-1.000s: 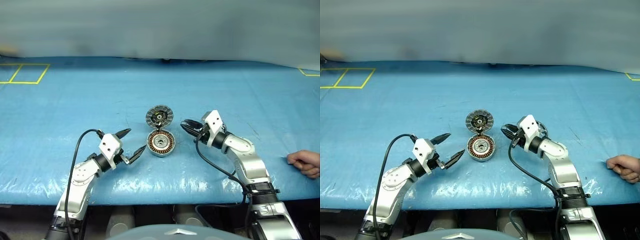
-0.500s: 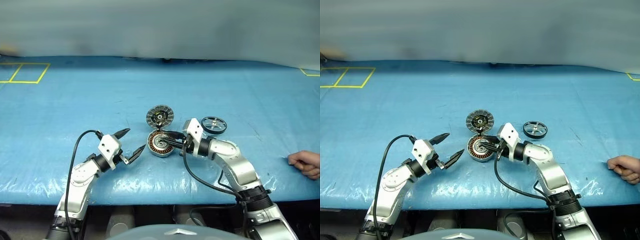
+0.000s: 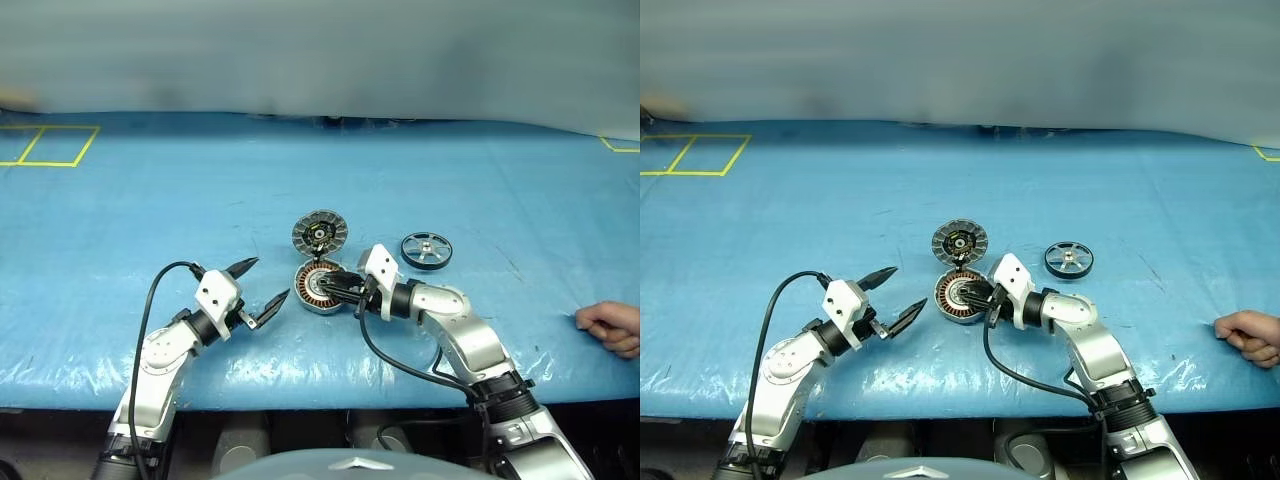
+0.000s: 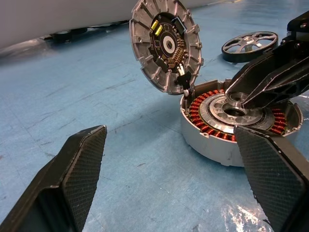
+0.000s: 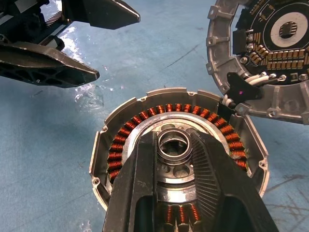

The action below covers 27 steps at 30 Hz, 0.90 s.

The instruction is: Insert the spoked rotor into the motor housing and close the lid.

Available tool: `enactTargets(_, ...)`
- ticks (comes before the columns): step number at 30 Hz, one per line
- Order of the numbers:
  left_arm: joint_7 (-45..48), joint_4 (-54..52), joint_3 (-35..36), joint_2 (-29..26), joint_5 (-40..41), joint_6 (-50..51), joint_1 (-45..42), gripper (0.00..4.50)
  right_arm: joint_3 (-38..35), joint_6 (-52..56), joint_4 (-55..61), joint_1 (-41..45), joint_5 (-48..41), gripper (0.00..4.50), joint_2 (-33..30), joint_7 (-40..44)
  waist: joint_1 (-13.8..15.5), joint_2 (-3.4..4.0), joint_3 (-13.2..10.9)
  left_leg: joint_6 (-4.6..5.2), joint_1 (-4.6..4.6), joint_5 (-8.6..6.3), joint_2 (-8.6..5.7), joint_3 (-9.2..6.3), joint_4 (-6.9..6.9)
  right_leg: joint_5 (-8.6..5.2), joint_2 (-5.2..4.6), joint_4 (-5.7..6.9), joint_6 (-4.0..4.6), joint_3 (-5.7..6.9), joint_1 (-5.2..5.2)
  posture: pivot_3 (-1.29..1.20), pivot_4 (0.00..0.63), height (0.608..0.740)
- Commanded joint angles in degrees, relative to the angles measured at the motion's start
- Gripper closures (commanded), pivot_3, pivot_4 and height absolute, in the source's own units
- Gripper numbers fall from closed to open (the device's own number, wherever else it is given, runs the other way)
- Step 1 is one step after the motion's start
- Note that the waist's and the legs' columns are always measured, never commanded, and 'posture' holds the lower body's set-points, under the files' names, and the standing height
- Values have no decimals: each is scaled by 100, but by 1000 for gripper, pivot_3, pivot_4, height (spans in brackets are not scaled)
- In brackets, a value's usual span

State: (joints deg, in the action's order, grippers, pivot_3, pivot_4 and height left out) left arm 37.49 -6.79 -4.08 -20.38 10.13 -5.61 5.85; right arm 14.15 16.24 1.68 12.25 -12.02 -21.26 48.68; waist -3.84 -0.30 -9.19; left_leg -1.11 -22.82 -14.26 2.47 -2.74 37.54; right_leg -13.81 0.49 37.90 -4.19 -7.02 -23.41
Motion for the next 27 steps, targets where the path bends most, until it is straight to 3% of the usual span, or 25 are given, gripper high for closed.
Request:
enactTargets(1, -46, -74, 23, 5, 4, -103, 2, 0, -6, -155, -2, 102, 32, 3857, 52, -23, -1, 0, 0, 0, 0, 0, 0, 0, 0, 0, 0, 0, 0, 0, 0, 0, 150, 740)
enactTargets(16, -148, -39, 36, -23, -87, -153, 35, 0, 69, -97, -61, 119, 121, 3857, -40, 130, -1, 0, 0, 0, 2, 0, 0, 0, 0, 0, 0, 0, 0, 0, 2, 0, 150, 740)
enactTargets(18, -143, -34, 35, -24, -80, -144, 26, 0, 61, -186, -61, 113, 157, 3146, -24, 86, -1, 0, 0, 0, 2, 0, 0, 0, 0, 0, 0, 0, 1, 0, 2, 0, 150, 740)
enactTargets(27, -124, -24, 35, -26, -68, -101, 22, 0, 10, -246, -62, 144, 131, 3146, 42, -1, -1, 0, 0, 0, 1, 0, 0, 0, 0, 0, 0, 0, 0, 0, 1, 0, 150, 740)
